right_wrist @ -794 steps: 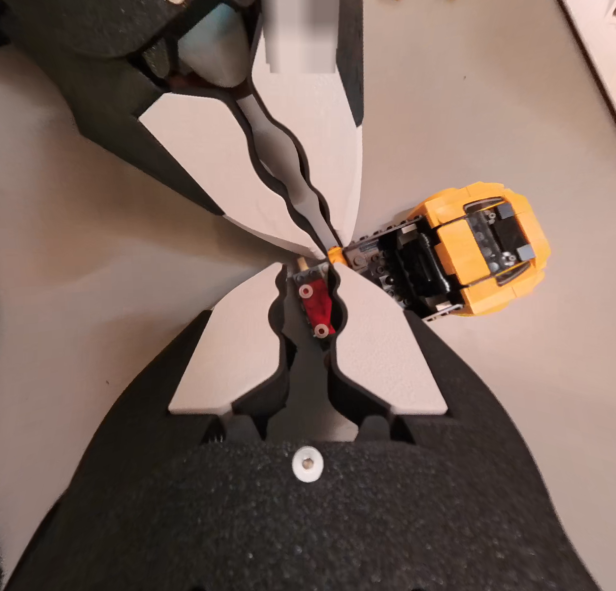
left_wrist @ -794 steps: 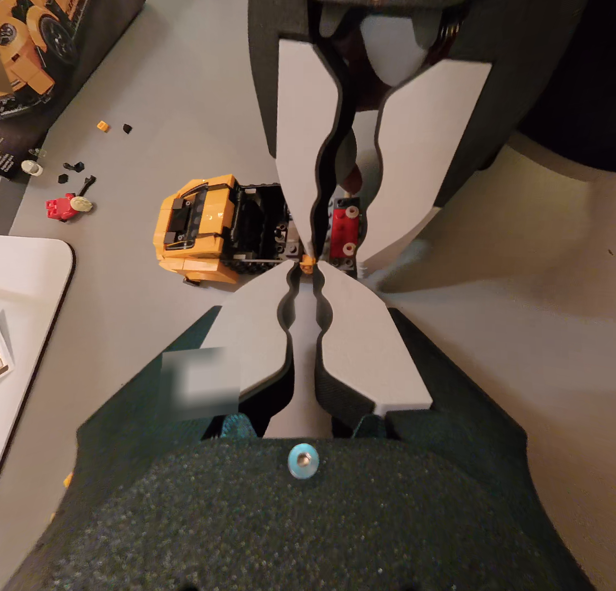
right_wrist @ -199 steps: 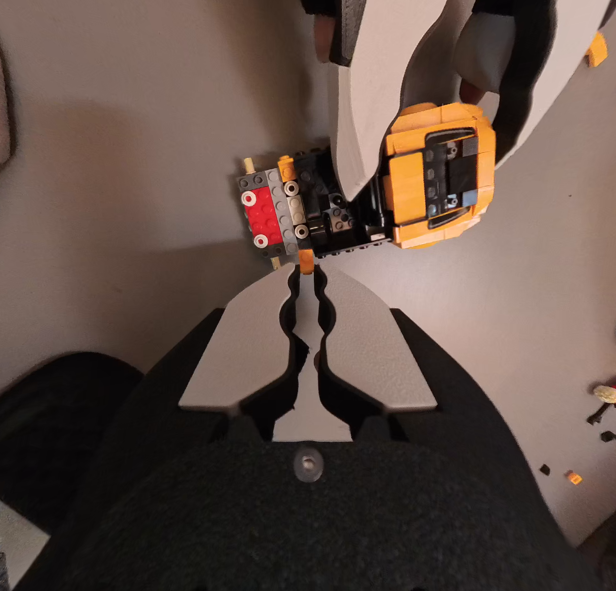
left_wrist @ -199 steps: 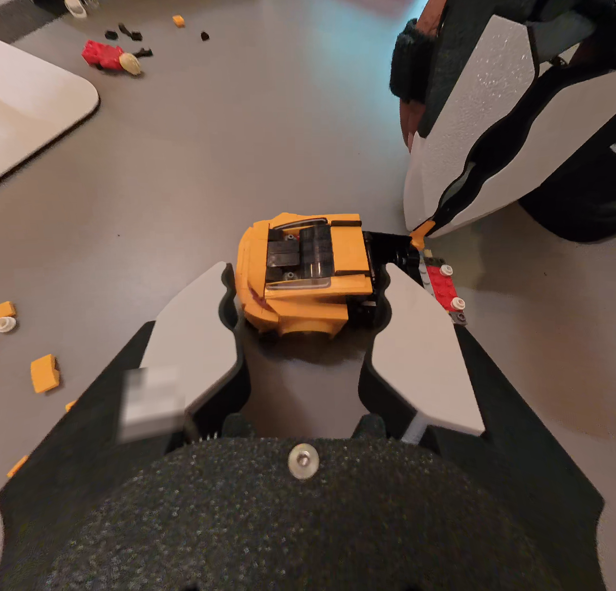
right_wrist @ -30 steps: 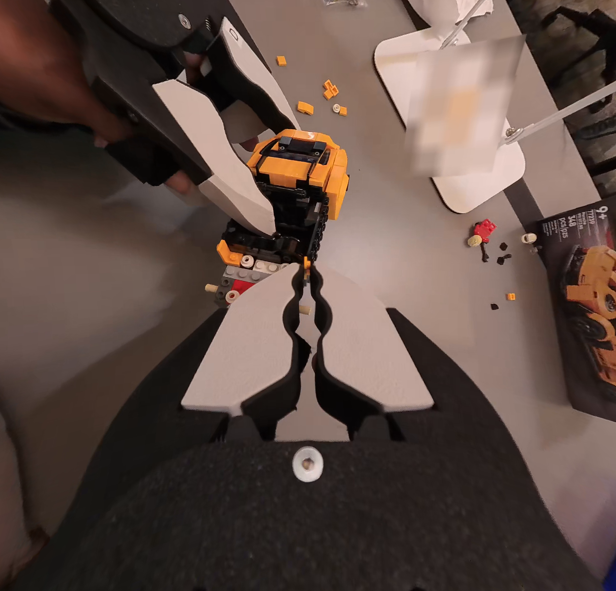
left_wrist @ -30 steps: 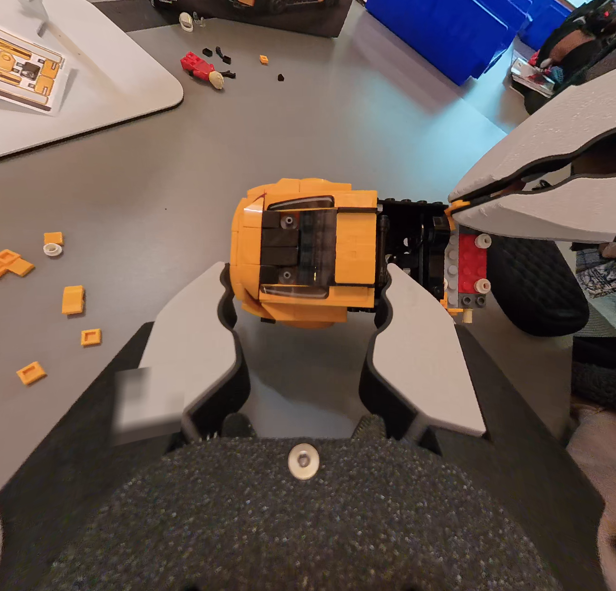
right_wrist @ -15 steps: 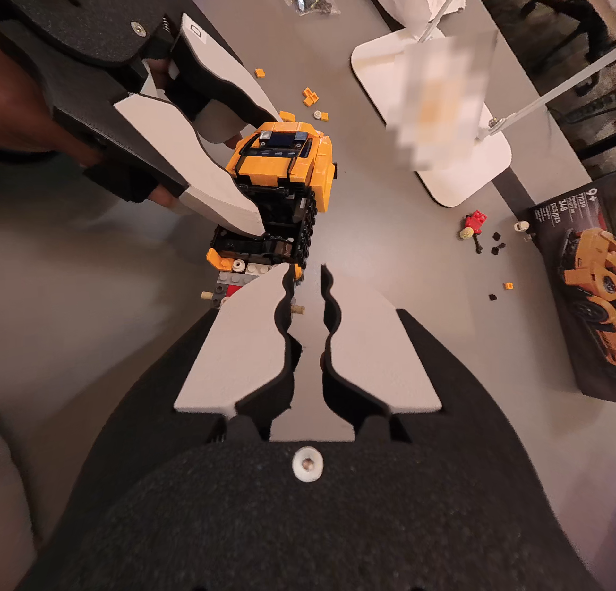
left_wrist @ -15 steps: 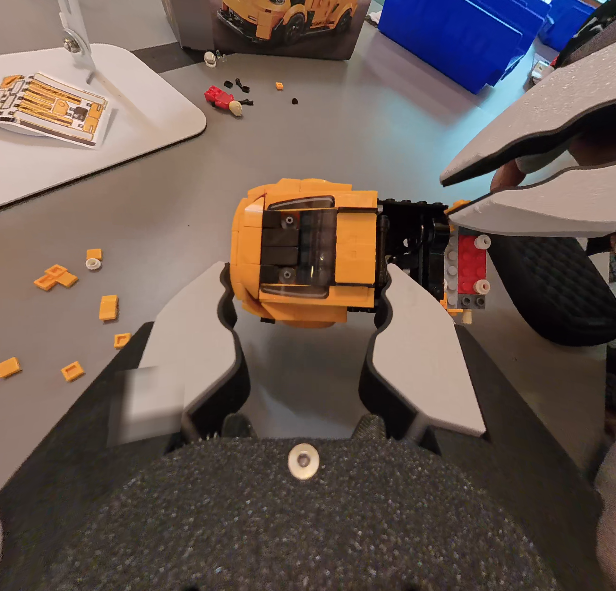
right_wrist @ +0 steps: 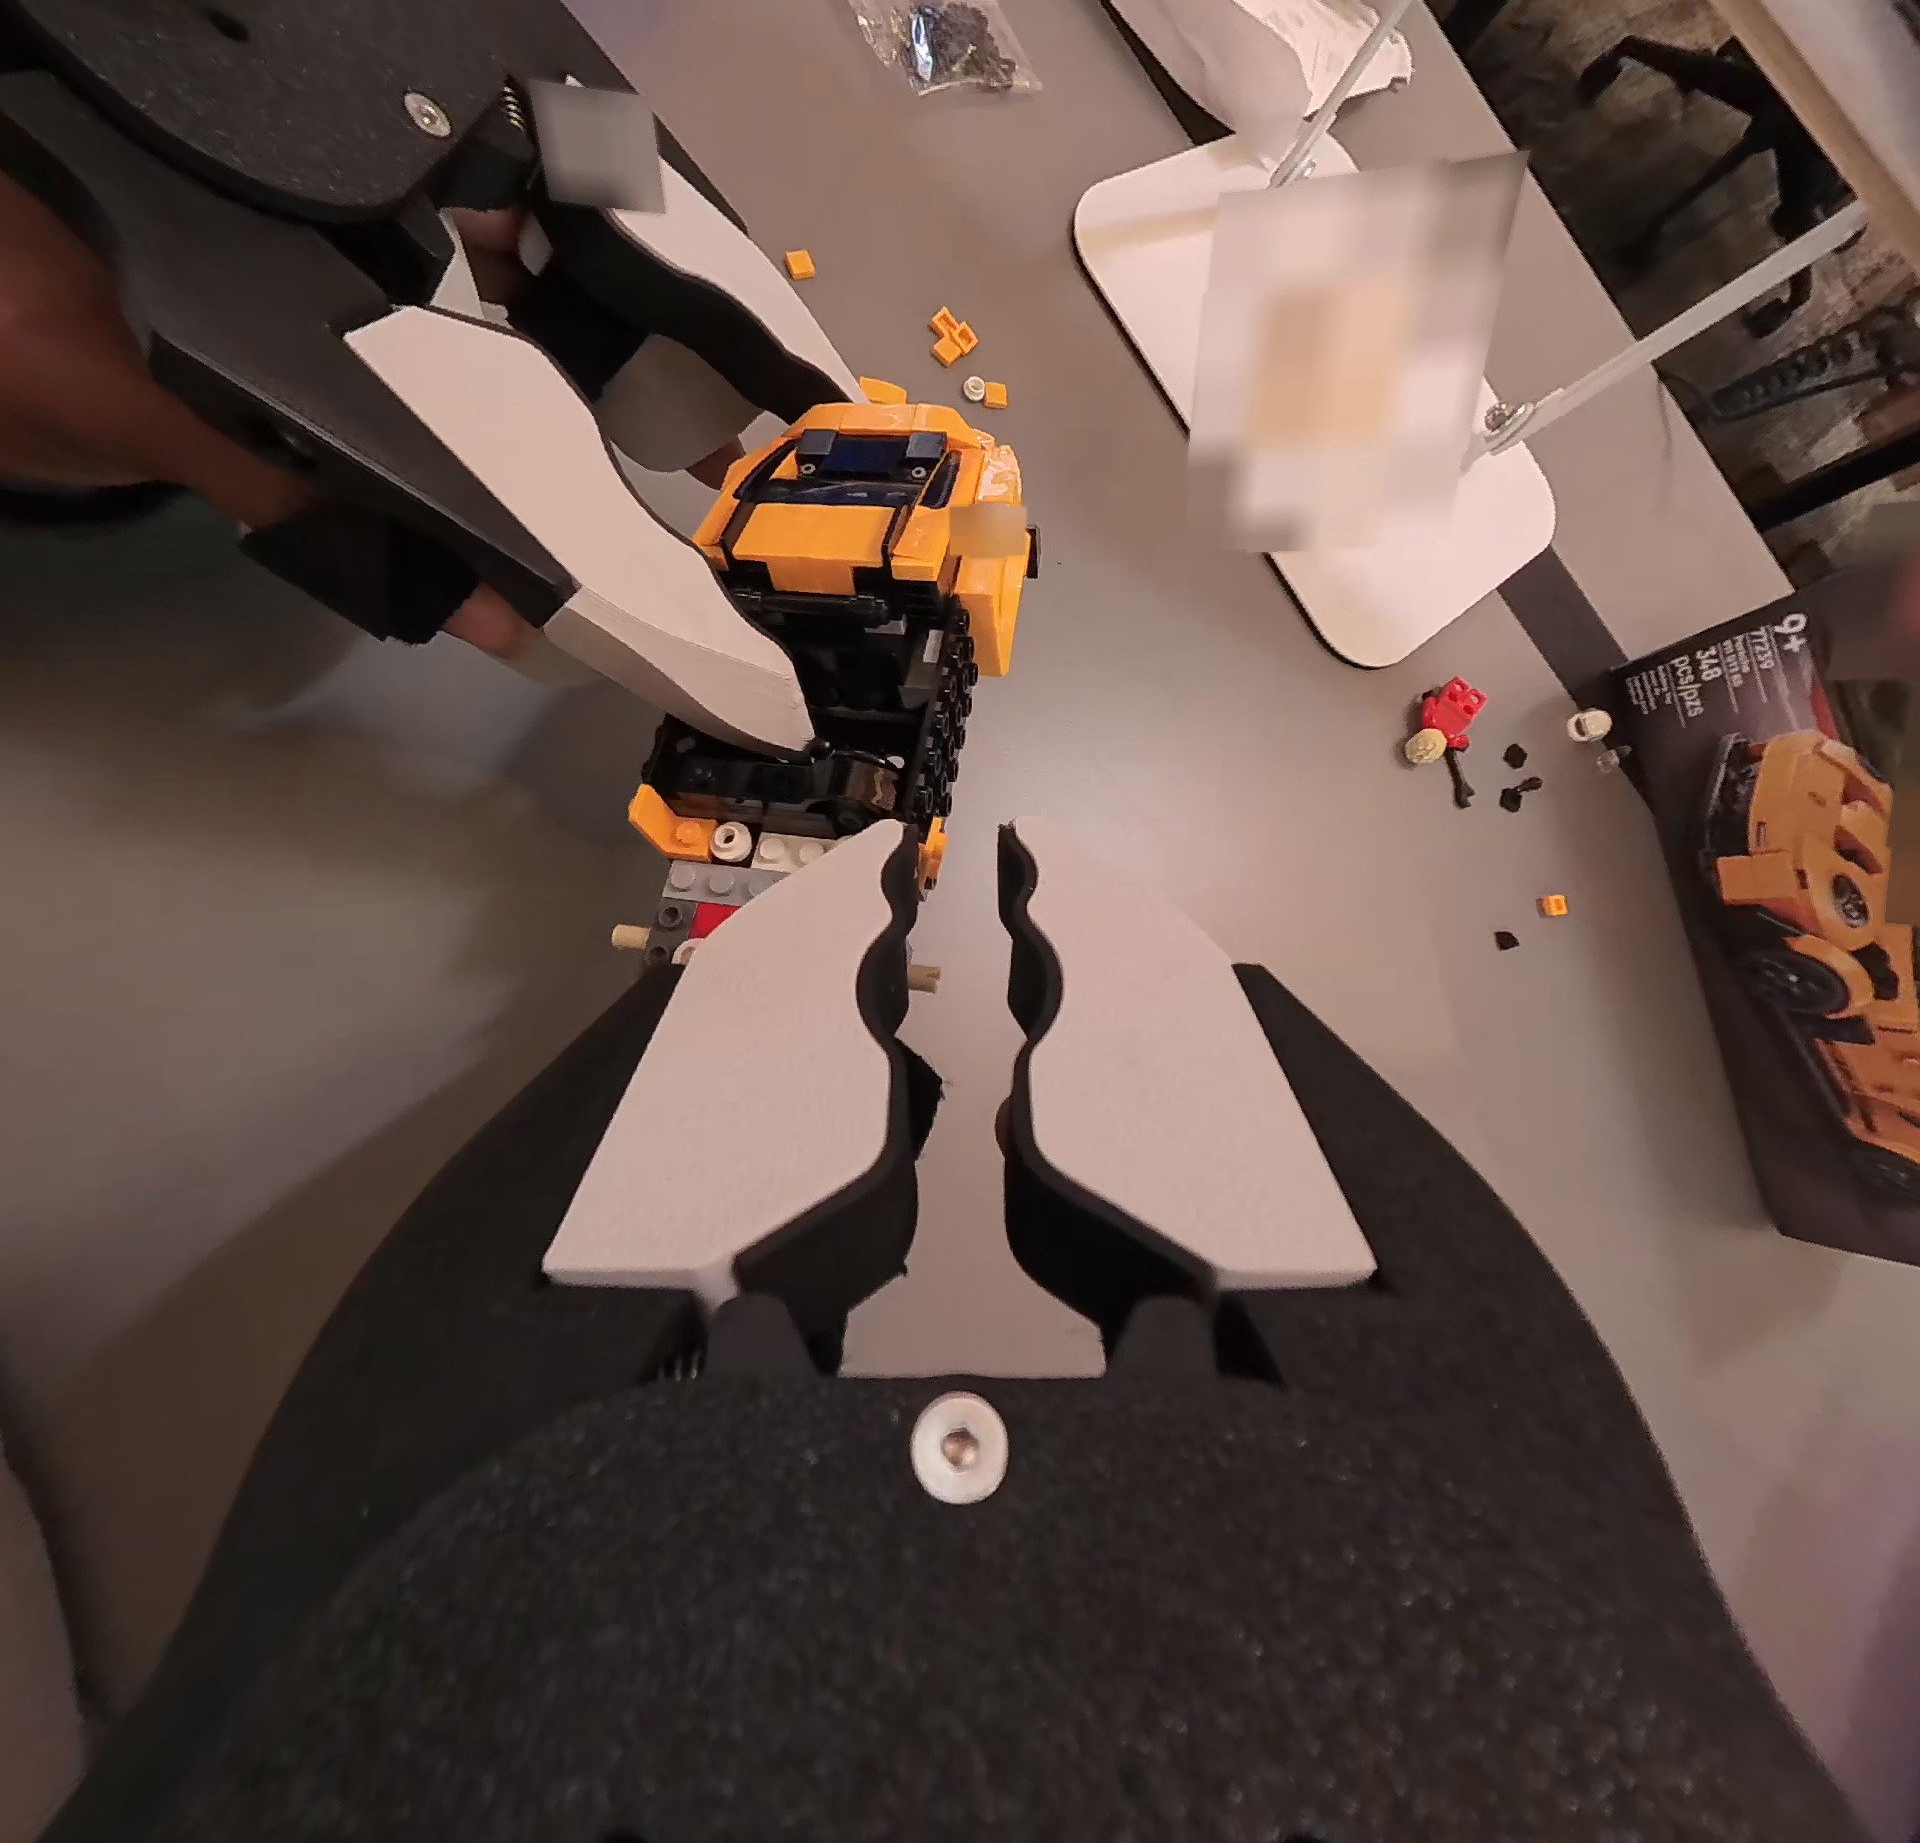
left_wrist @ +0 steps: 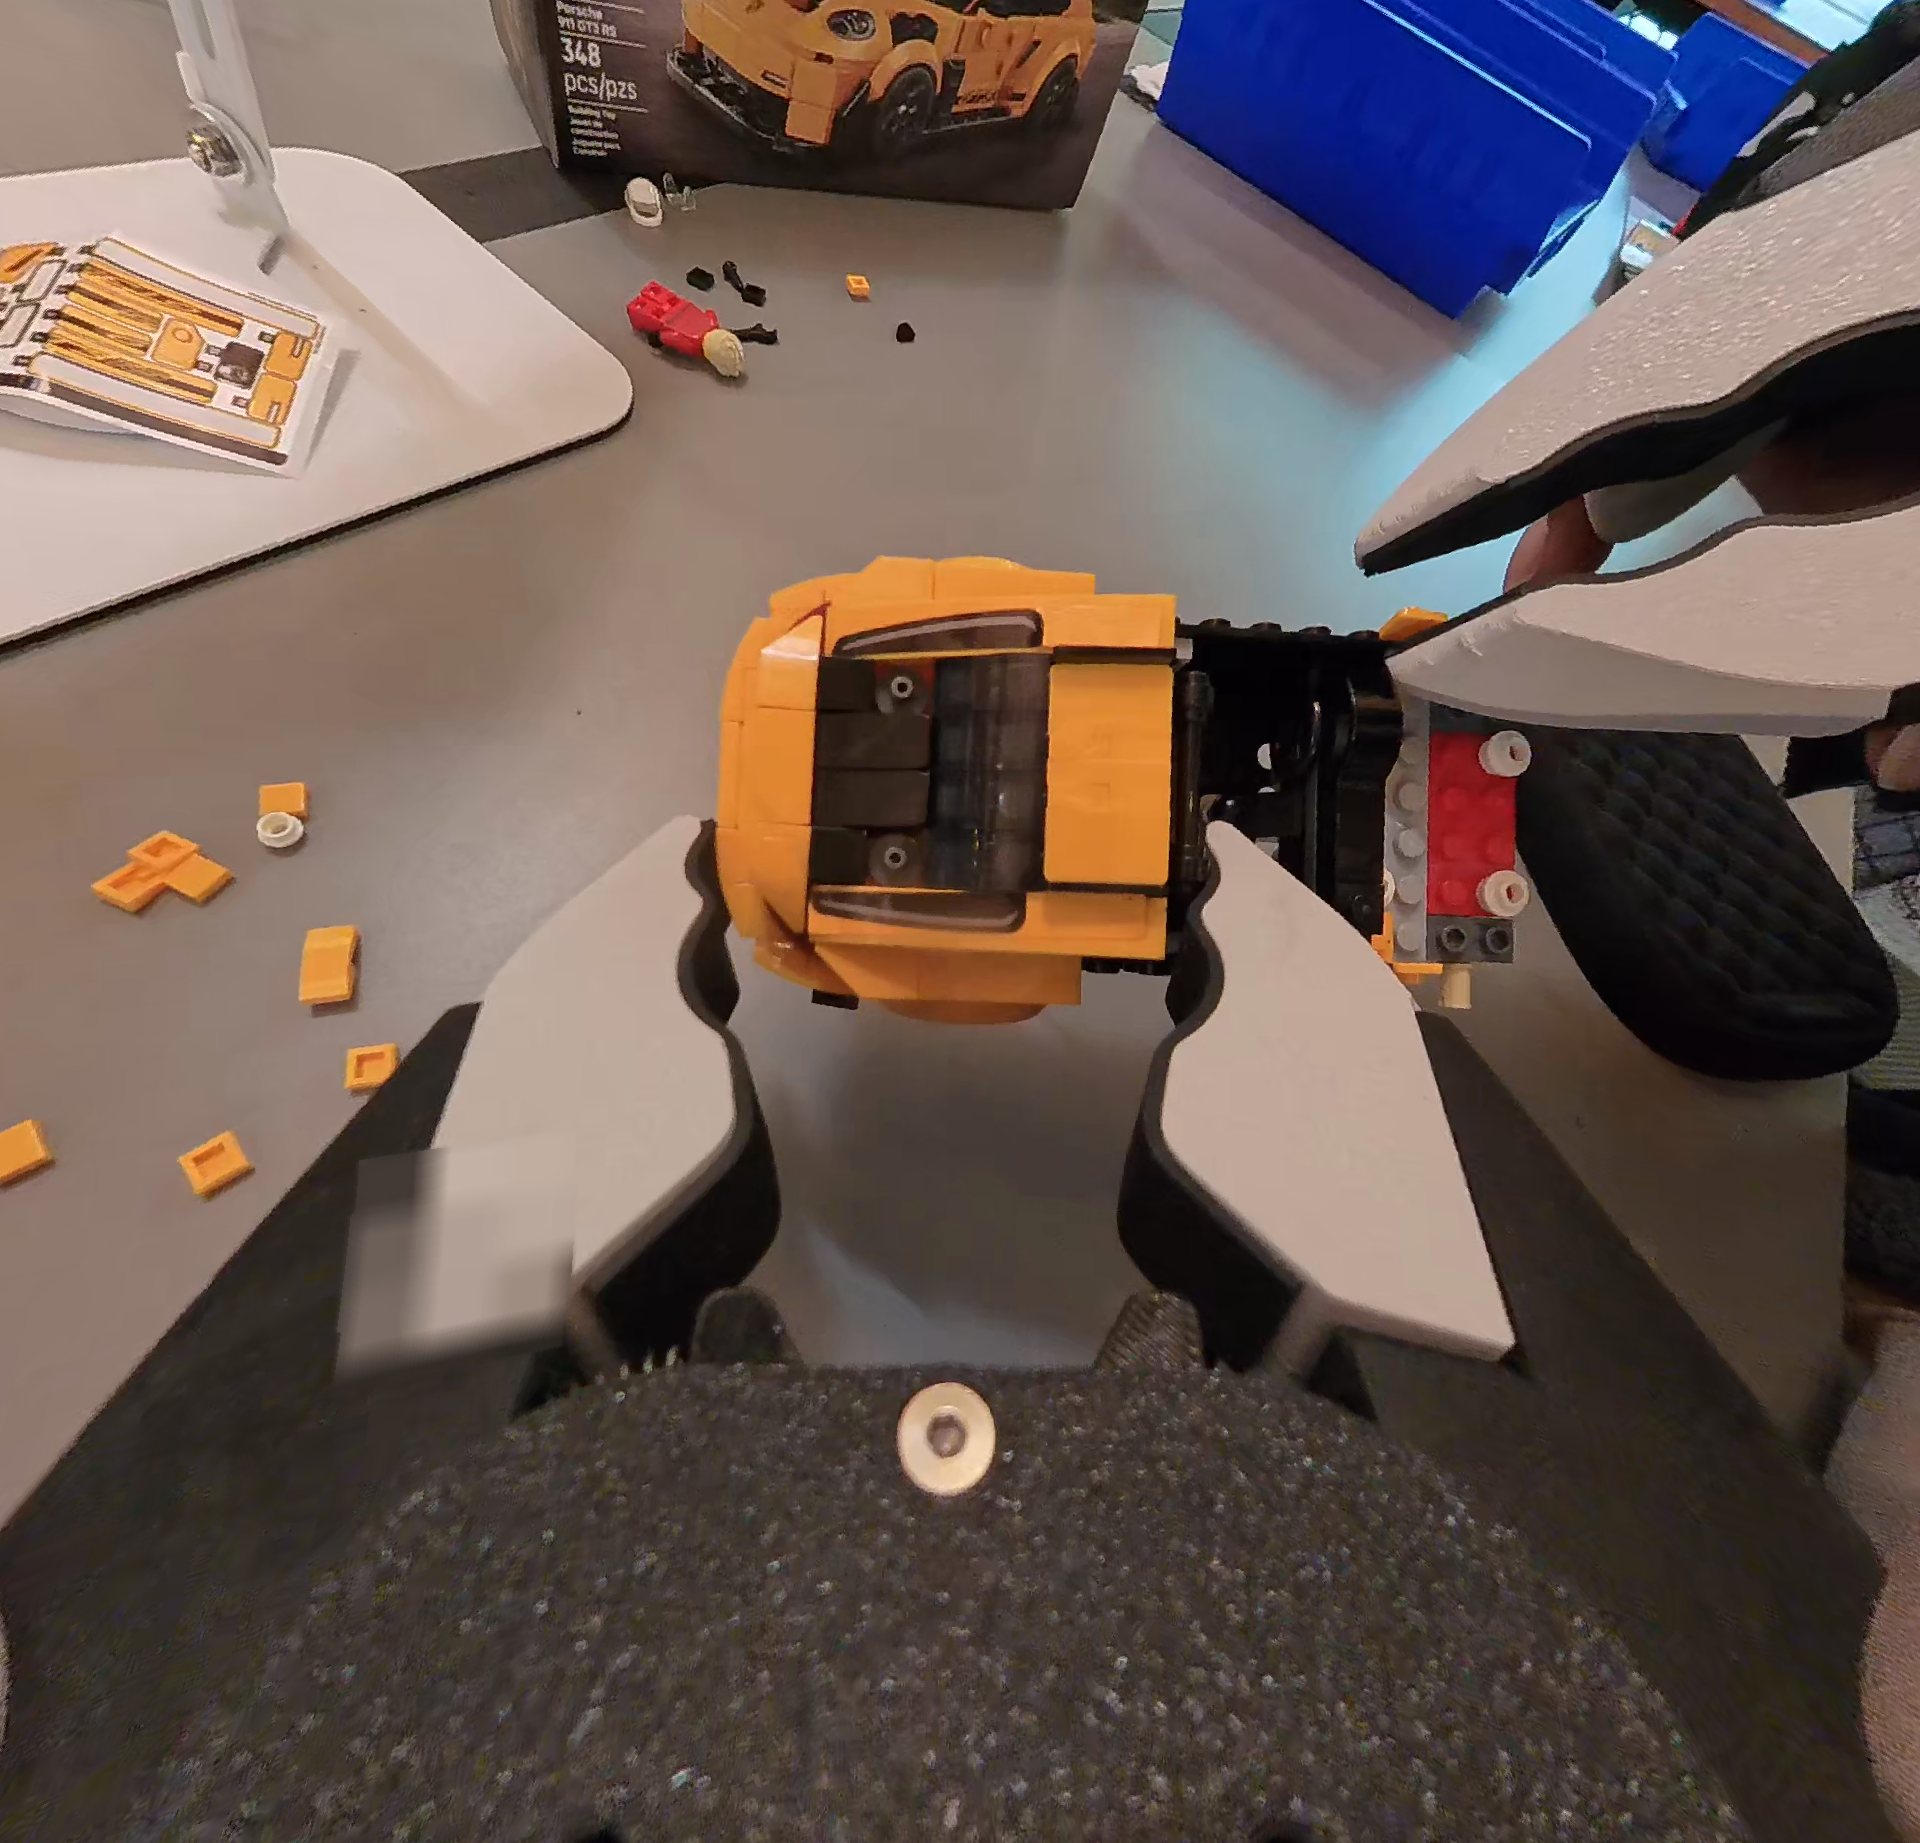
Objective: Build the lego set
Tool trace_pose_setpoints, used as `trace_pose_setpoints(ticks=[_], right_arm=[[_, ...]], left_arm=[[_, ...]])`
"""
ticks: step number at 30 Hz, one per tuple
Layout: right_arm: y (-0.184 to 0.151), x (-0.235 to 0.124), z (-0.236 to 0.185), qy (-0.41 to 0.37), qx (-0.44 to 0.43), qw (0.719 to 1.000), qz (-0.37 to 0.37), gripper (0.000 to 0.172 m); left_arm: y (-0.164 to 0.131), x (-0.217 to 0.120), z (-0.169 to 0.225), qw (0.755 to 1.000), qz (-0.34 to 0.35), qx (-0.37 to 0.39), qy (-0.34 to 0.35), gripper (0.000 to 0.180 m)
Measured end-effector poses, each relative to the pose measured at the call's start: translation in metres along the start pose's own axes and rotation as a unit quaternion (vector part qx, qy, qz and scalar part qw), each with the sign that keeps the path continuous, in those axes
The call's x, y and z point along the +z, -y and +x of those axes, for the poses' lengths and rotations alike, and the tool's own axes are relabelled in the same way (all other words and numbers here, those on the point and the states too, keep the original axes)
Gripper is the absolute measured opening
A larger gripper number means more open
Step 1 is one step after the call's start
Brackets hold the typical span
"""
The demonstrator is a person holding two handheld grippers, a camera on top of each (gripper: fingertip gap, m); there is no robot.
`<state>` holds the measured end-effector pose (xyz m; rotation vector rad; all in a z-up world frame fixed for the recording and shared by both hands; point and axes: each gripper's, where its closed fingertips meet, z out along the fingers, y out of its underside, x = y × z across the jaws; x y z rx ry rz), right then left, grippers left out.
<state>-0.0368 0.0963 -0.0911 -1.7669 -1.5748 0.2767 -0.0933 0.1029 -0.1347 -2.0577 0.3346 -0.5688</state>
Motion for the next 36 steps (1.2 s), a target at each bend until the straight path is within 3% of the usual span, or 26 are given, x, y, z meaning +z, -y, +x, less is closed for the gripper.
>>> trace_pose_setpoints(ticks=[22,27,32,36], right_arm=[[0.012,-0.009,-0.003,0.018,-0.007,1.0,0.017,0.019],[0.016,-0.021,0.003,0.065,0.1,0.991,0.057,0.033],[0.008,-0.02,0.008,0.107,0.244,0.958,0.108,0.043],[0.009,-0.011,0.007,0.113,0.296,0.939,0.131,0.042]], left_arm=[[0.006,-0.004,0.001,1.0,0.015,-0.005,-0.005,0.083],[0.01,-0.007,-0.001,1.0,0.026,-0.003,0.001,0.083],[0.018,-0.012,-0.004,0.998,0.053,0.004,0.016,0.083],[0.02,-0.013,-0.006,0.998,0.061,0.014,0.031,0.083]])
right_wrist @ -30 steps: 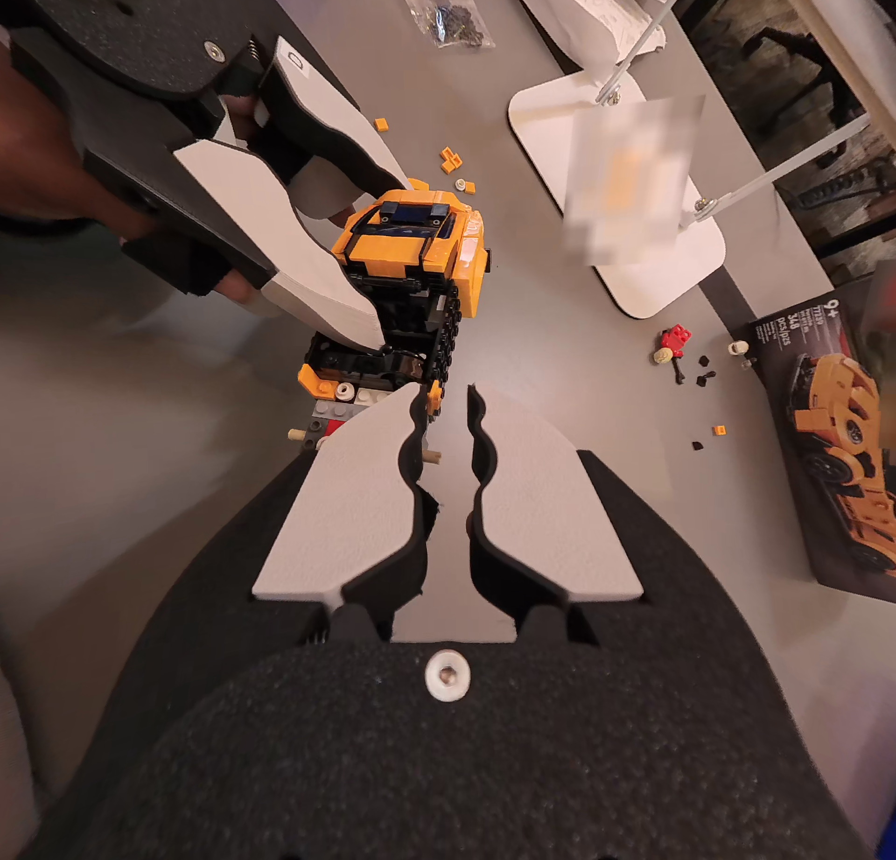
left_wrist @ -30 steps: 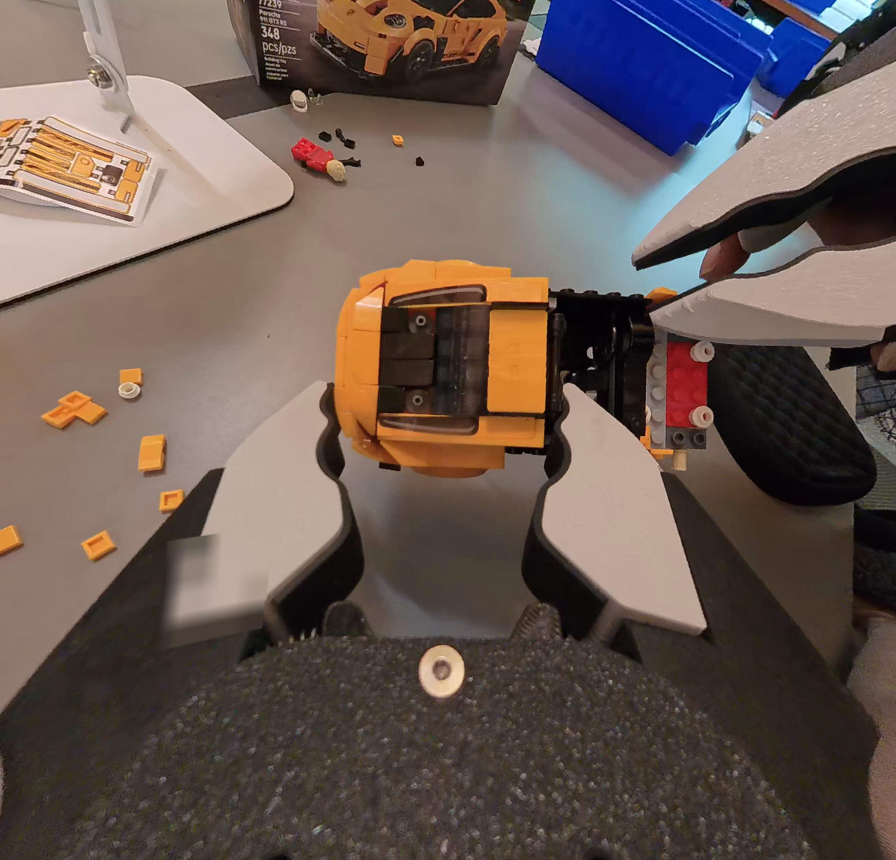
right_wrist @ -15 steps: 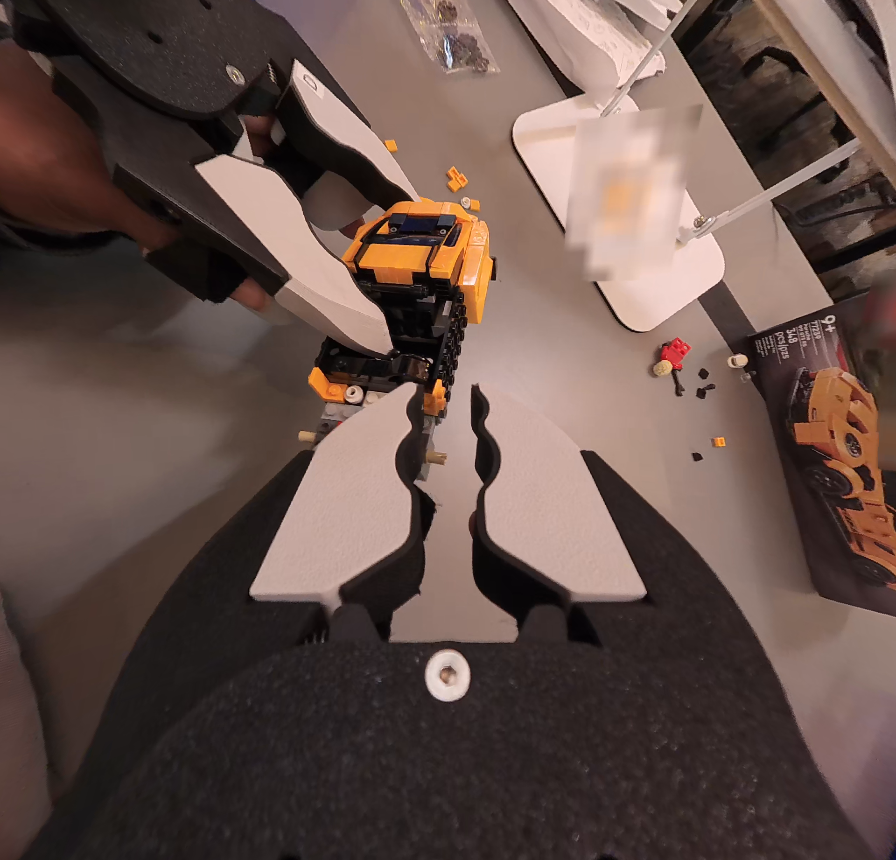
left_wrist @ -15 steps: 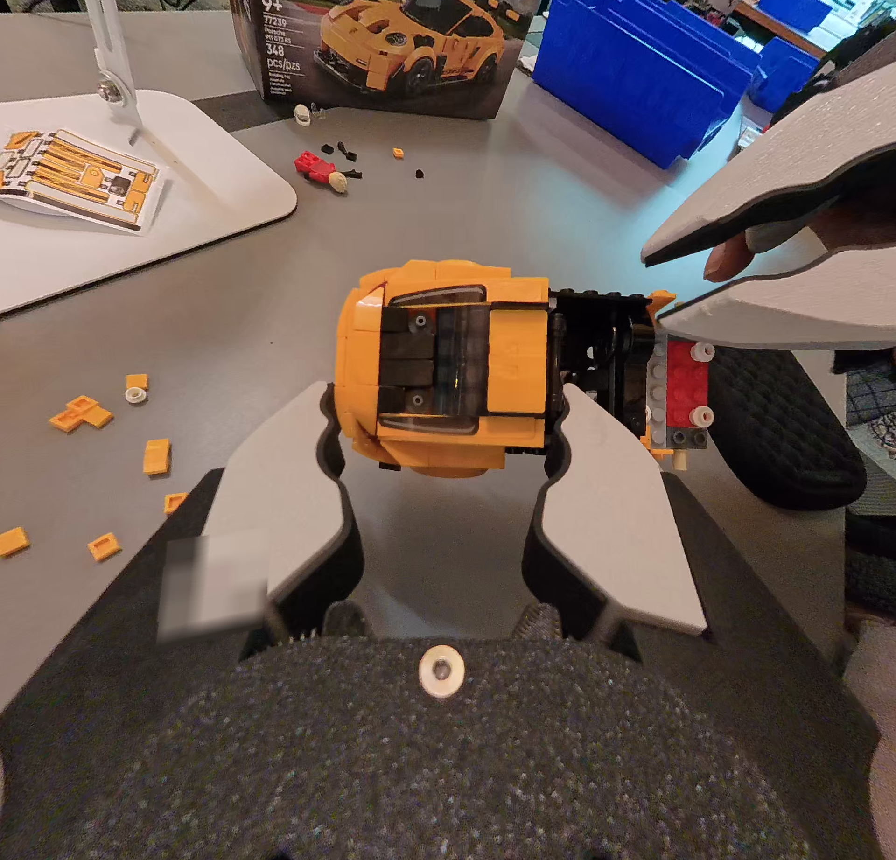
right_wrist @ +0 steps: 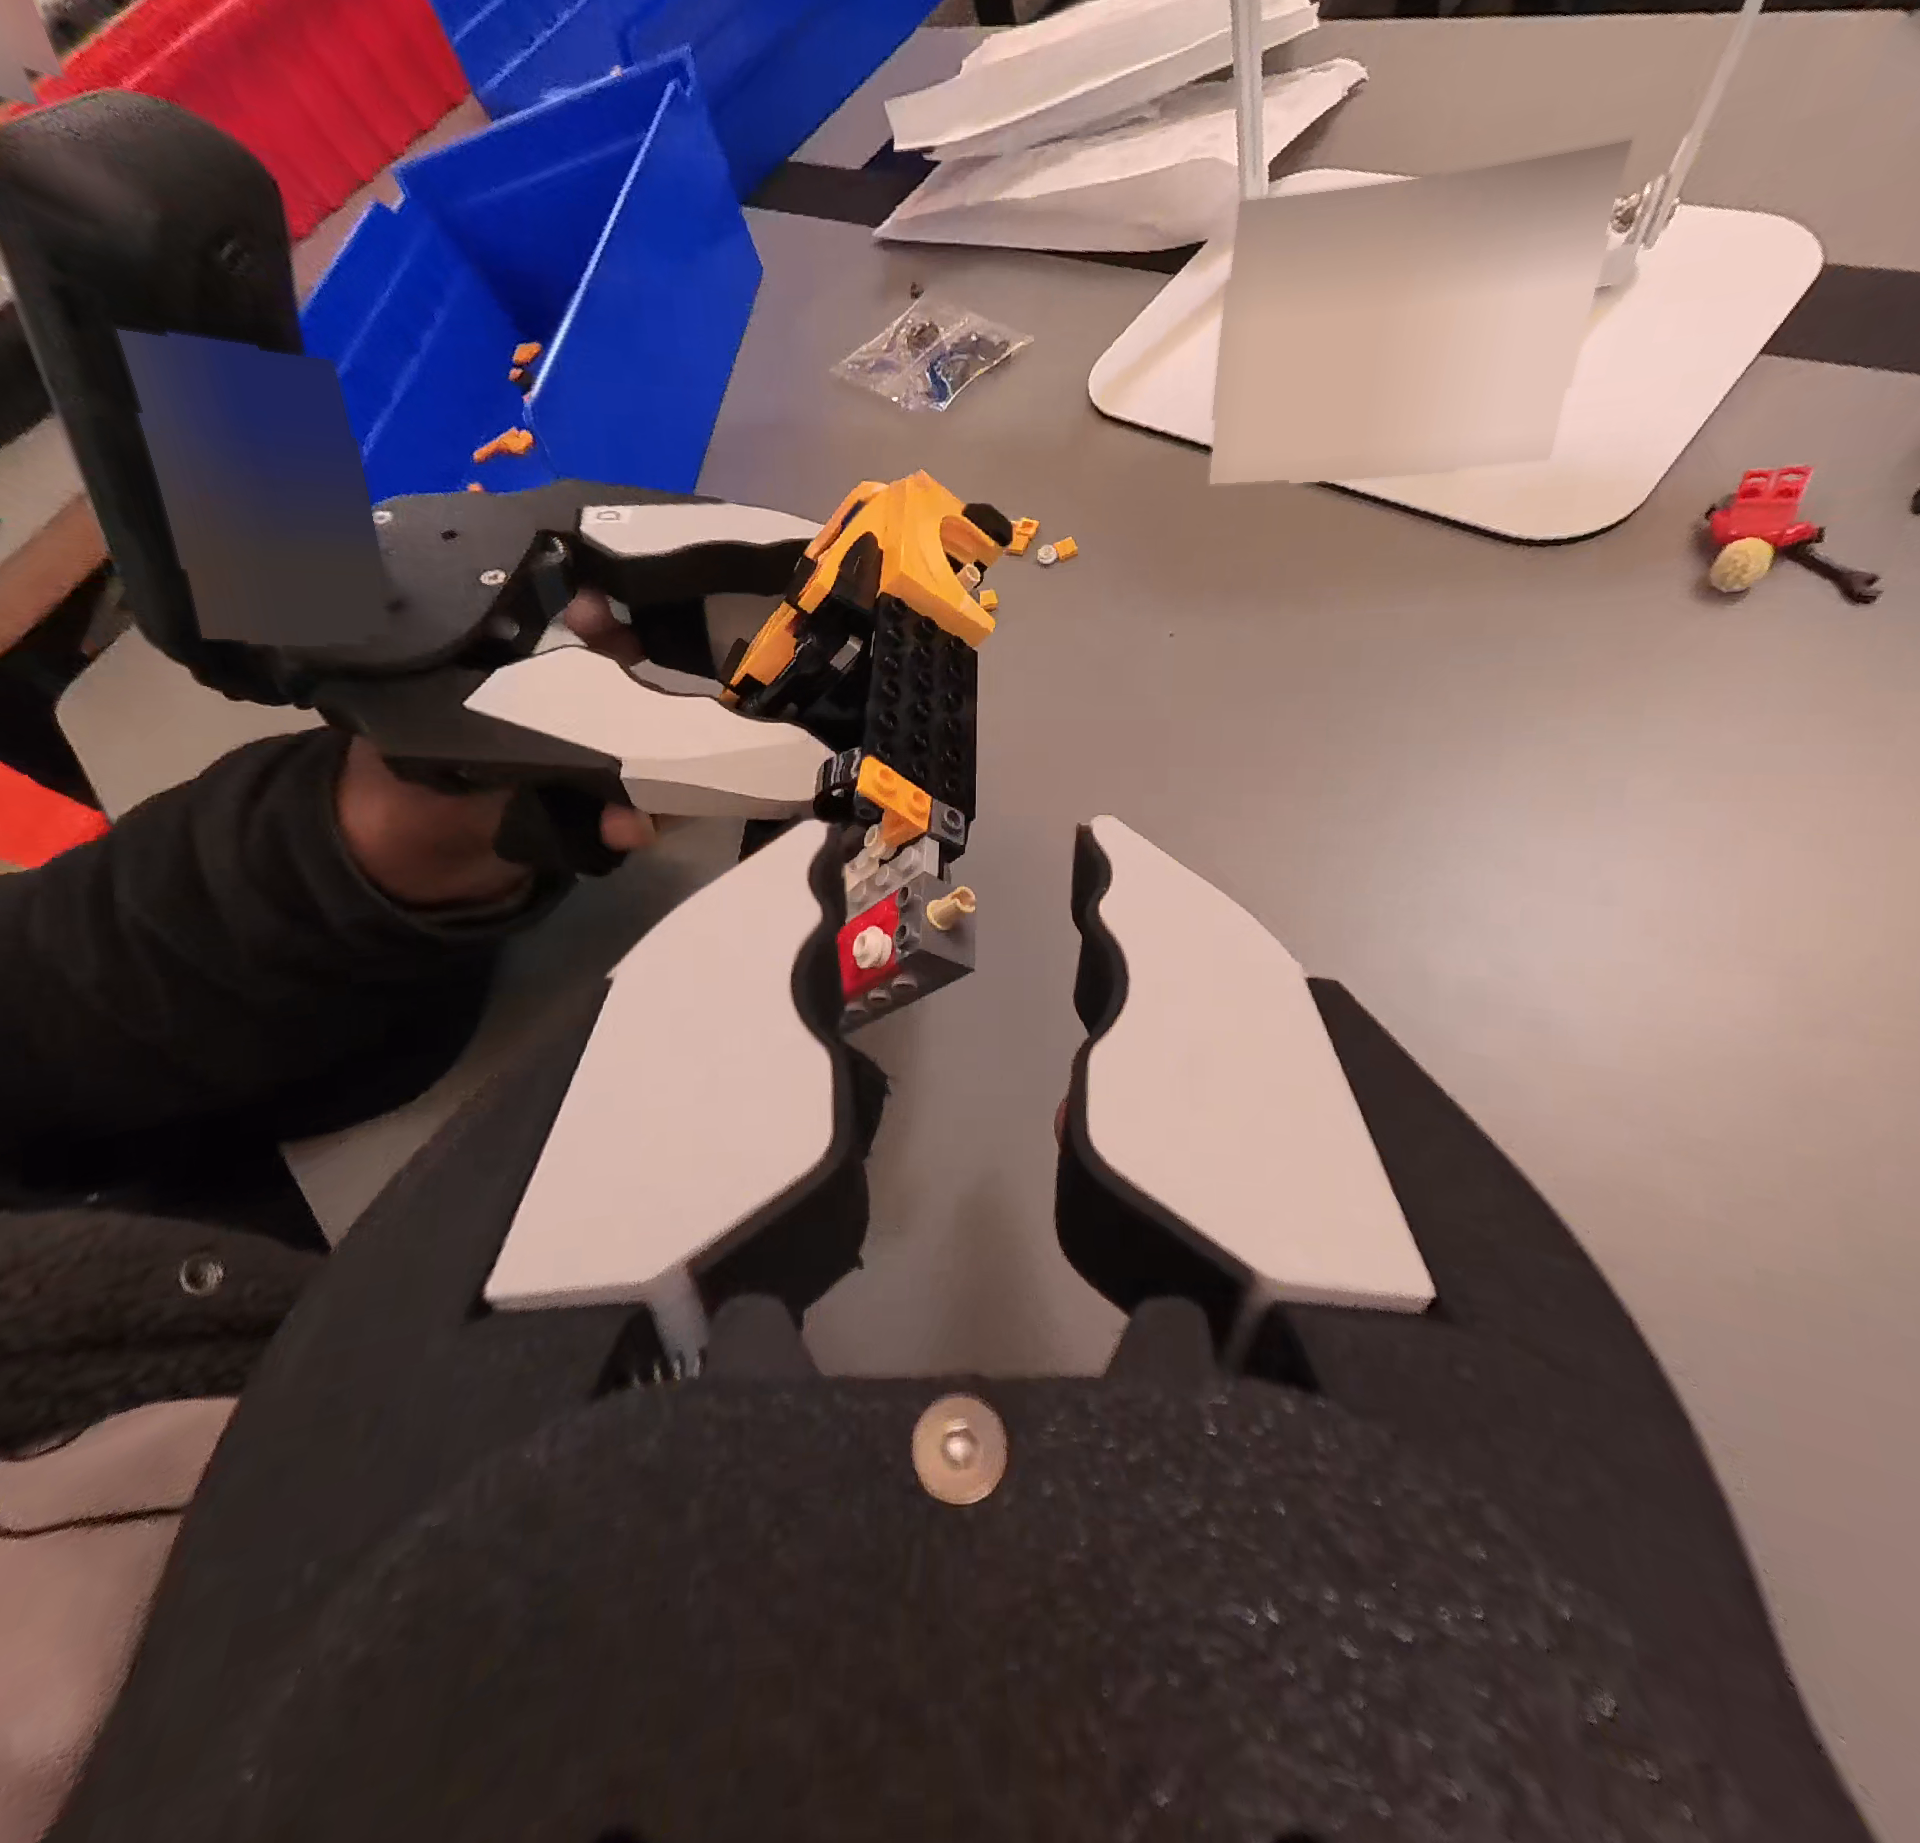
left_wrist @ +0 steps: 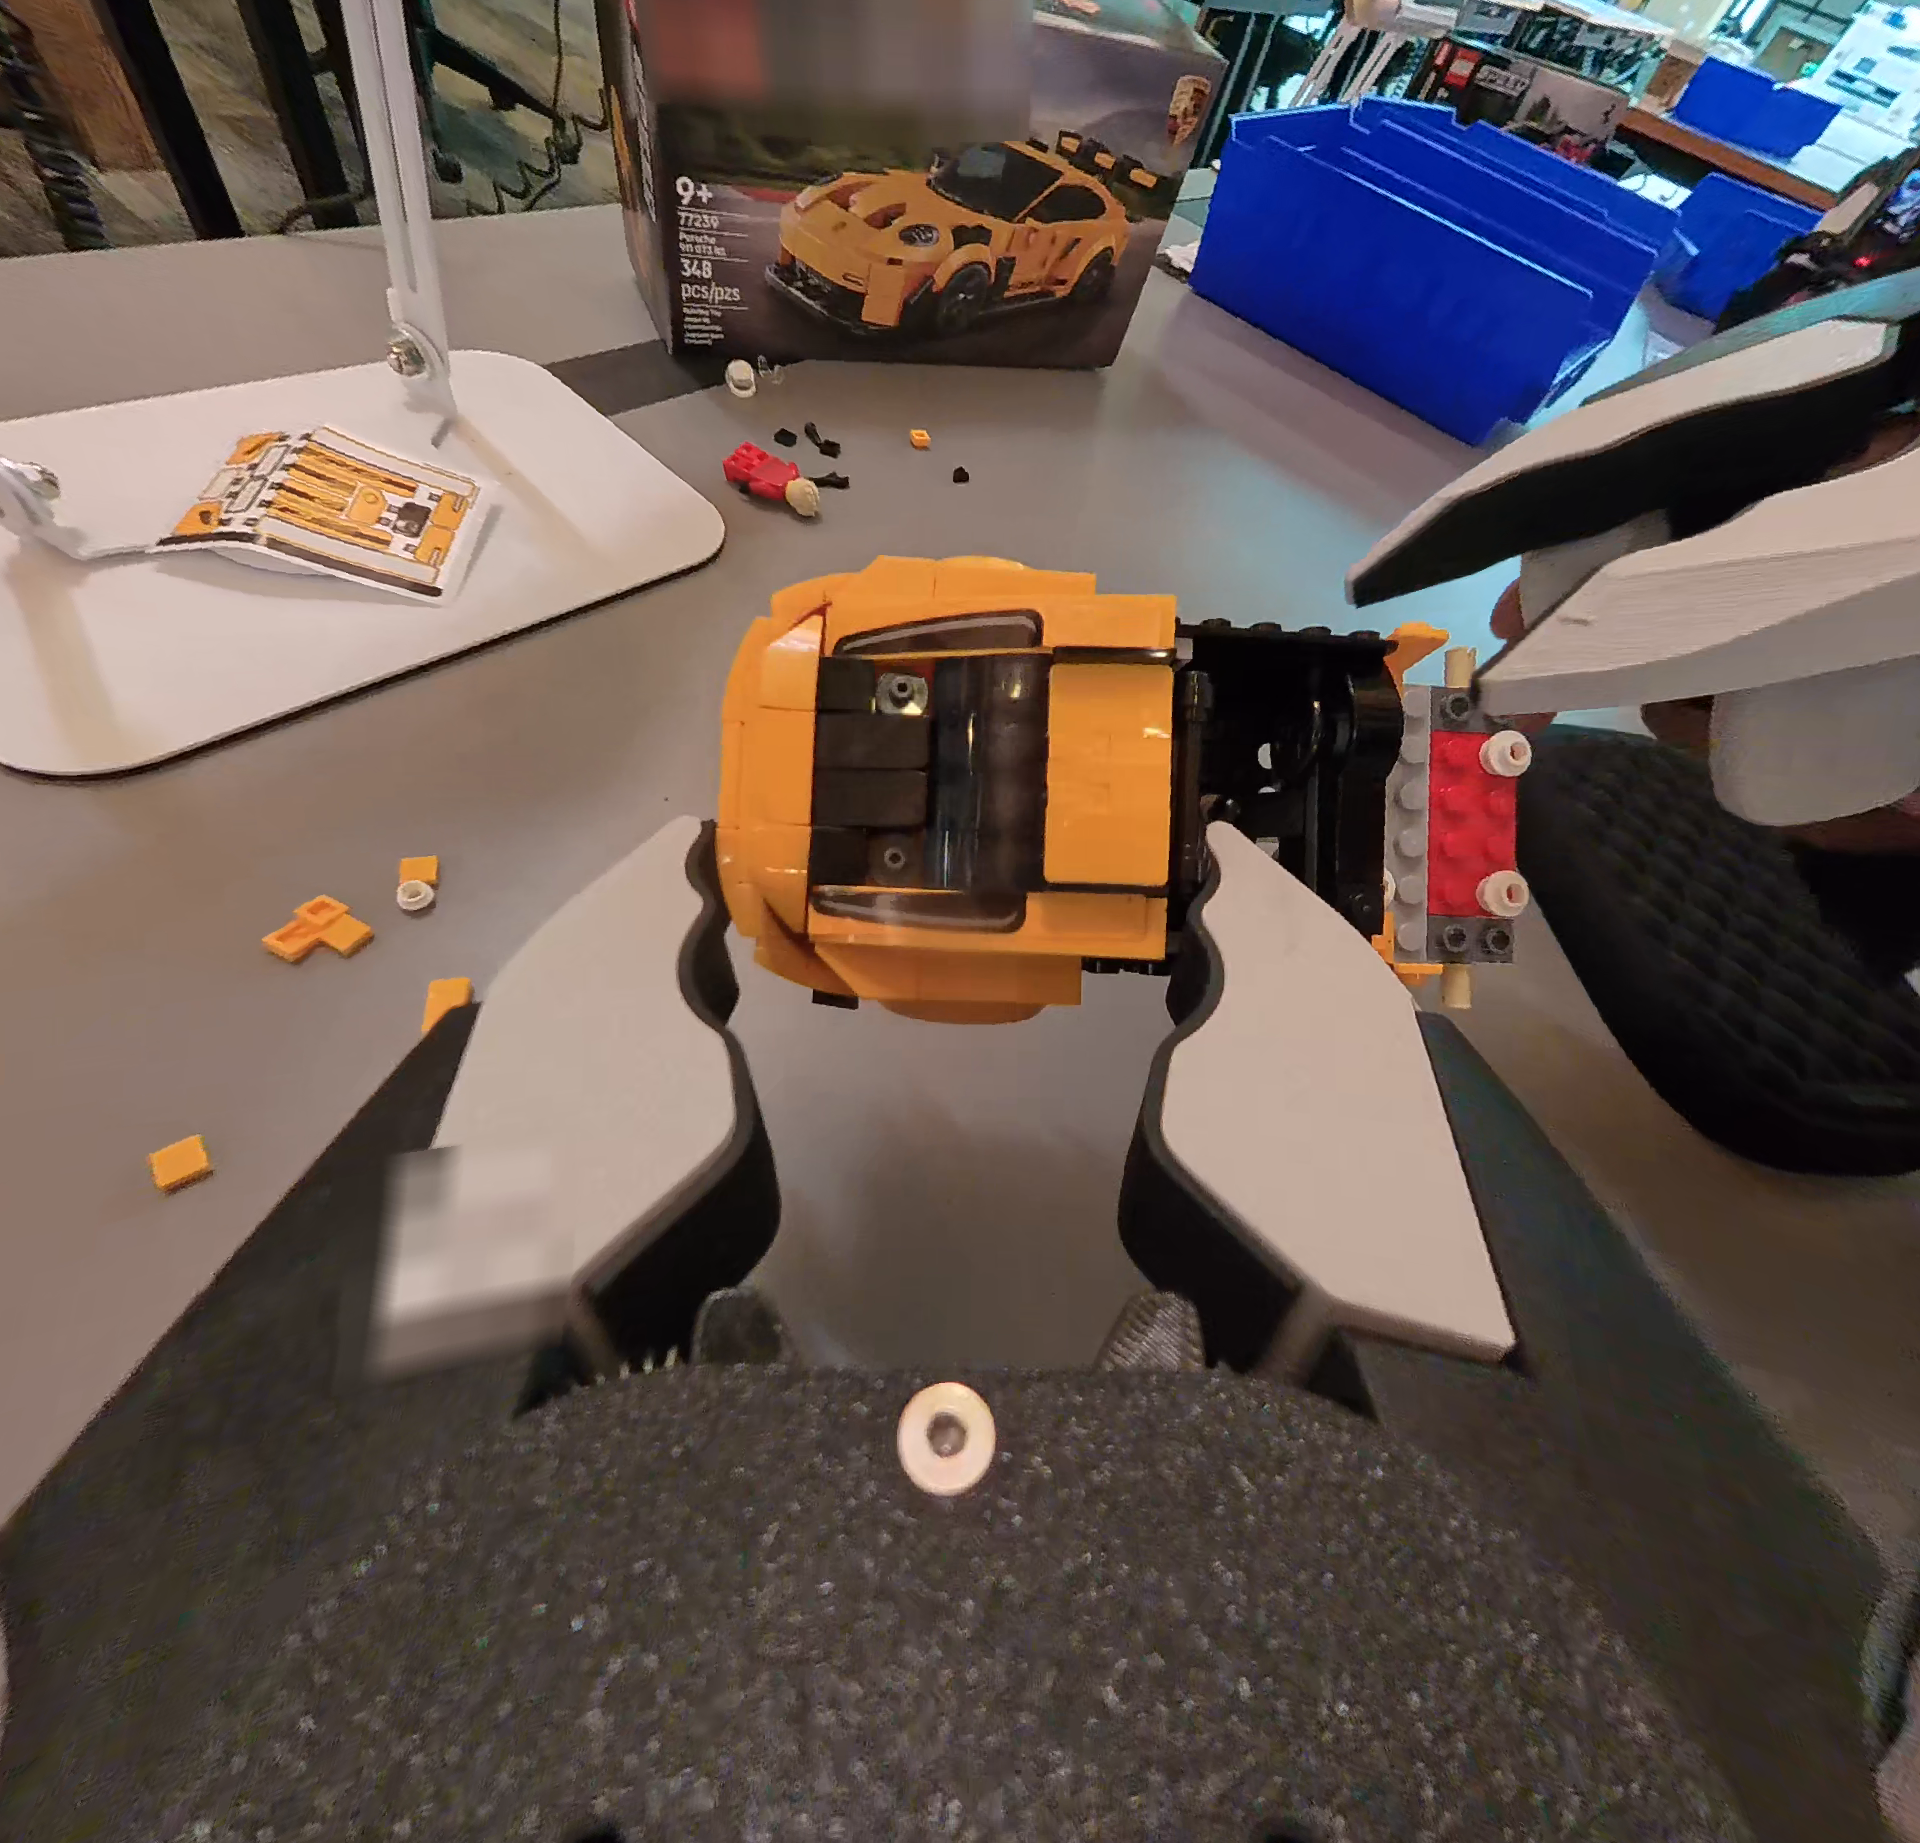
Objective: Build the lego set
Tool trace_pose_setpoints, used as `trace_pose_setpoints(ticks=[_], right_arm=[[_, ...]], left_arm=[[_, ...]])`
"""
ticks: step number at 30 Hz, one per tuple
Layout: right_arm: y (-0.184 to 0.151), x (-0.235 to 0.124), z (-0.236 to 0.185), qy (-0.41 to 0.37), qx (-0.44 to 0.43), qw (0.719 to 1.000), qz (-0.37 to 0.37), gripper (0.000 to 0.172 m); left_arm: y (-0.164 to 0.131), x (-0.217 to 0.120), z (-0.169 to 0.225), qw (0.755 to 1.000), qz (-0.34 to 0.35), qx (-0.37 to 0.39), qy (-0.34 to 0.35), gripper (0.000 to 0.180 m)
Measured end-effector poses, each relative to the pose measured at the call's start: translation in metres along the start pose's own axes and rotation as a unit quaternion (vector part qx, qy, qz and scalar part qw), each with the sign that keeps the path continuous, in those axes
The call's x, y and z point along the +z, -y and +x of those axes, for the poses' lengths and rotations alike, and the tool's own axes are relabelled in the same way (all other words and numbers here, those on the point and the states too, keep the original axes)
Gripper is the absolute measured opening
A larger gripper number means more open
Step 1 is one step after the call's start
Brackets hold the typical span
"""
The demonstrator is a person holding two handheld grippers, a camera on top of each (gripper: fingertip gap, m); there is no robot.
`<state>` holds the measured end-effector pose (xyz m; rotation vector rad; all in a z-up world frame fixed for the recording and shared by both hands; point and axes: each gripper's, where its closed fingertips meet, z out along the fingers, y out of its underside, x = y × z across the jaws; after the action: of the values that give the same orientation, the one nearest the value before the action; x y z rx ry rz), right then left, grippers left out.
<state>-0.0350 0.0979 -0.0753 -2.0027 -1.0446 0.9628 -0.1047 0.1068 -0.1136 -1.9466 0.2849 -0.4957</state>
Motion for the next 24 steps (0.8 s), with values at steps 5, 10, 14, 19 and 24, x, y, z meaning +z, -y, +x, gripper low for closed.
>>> trace_pose_setpoints(ticks=[5,10,14,19,24], right_arm=[[-0.006,0.011,0.001,0.004,0.023,1.0,-0.016,0.039],[-0.006,0.013,0.001,0.026,0.049,0.998,-0.013,0.033],[-0.006,0.012,-0.002,0.051,0.07,0.996,-0.014,0.028],[-0.004,0.01,-0.006,0.075,0.087,0.993,-0.009,0.027],[-0.002,0.009,-0.008,0.081,0.092,0.992,0.002,0.029]], left_arm=[[-0.001,0.0,-0.001,1.0,0.001,0.004,0.007,0.082],[0.002,-0.002,-0.002,1.0,0.008,0.01,0.012,0.082],[0.004,-0.003,-0.002,1.0,0.013,0.014,0.015,0.082],[0.009,-0.005,-0.001,0.999,0.027,0.019,0.019,0.083],[0.009,-0.005,-0.002,0.999,0.029,0.019,0.02,0.083]])
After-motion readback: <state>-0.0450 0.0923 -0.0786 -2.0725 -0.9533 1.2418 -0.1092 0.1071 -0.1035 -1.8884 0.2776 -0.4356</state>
